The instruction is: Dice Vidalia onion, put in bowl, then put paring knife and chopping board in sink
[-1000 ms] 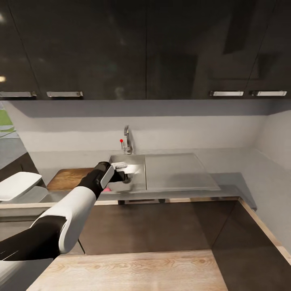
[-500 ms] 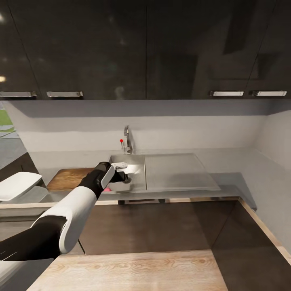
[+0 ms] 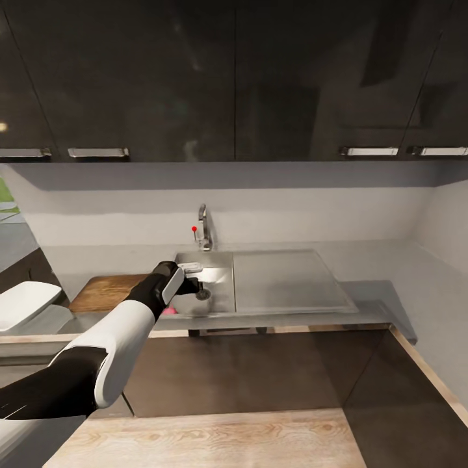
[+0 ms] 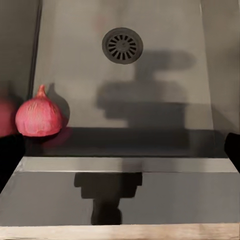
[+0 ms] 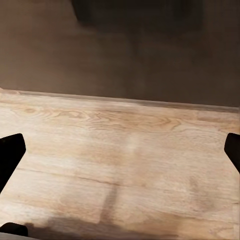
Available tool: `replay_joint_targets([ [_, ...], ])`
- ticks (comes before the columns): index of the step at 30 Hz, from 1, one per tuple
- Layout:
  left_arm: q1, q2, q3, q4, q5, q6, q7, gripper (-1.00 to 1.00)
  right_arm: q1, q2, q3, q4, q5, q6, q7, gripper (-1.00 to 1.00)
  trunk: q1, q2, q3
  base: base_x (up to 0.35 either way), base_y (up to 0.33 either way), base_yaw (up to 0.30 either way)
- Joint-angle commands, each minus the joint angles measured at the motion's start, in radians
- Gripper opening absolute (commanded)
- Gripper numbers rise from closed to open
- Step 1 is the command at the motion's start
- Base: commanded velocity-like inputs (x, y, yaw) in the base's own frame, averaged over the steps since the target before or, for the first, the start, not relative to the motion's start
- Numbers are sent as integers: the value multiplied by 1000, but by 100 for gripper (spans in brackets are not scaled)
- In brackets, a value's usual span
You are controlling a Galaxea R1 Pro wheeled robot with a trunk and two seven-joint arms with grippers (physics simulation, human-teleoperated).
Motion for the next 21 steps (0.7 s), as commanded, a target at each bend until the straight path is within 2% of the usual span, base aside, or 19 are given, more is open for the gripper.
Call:
replay_joint_targets([
  [1,-1,-1,-1,-1,12,4,36,100,0,1,-2,-1,10,-2,2,100,1,-2,-2,18,0,0],
  [4,-1,-2,-1,-1,15,4,102,100,0,1,-2,-1,10,-2,2,100,1,-2,-2,9,0,0],
  [8,-1,-3,-1,2,17,4,136,100,0,1,-2,-1,10,-2,2,100,1,-2,-2,3,0,0],
  [17,0,-3,-1,22,17,4,144,100,0,2,-2,0,10,-1,1,100,1,-2,-4,0,0,1],
  [21,0,-3,-1,33,17,4,143,100,0,2,-2,0,10,0,0,100,1,-2,-8,0,0,100],
])
